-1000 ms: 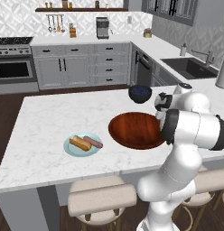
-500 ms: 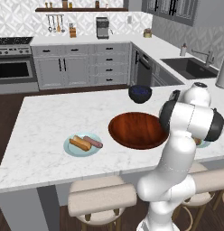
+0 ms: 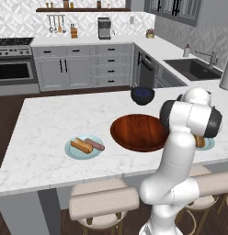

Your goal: Place one bun and one sausage from the bowl on each plate.

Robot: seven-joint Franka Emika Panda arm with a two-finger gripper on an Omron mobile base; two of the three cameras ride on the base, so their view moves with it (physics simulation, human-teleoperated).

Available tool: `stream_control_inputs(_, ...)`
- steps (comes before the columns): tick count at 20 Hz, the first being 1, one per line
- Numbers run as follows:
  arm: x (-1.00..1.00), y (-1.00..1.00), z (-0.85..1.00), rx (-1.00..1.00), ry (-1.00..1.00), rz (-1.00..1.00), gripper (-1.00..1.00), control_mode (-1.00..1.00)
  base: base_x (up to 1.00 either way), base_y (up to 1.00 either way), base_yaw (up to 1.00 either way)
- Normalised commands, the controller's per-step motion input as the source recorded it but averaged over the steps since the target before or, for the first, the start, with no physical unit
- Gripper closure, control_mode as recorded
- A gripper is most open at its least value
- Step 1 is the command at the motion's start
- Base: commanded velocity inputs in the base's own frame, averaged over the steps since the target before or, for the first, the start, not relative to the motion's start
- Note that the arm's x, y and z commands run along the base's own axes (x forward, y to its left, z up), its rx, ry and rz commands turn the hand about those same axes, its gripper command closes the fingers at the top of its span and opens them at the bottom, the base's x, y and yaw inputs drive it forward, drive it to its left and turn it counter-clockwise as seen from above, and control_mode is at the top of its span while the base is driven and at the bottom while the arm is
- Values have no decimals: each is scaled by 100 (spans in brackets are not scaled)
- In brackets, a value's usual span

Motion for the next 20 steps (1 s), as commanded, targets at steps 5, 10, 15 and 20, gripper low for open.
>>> stream_control_inputs(5, 0, 1, -17, 0, 5, -8, 100, -100, 0, 0, 0)
stream_control_inputs(10, -6, 1, -19, 0, 2, -3, 100, -100, 0, 0, 0)
stream_control_inputs(15, 1, 2, -14, 0, 2, -1, 100, -100, 0, 0, 0)
stream_control_inputs(20, 11, 1, -3, 0, 2, 0, 100, -100, 0, 0, 0)
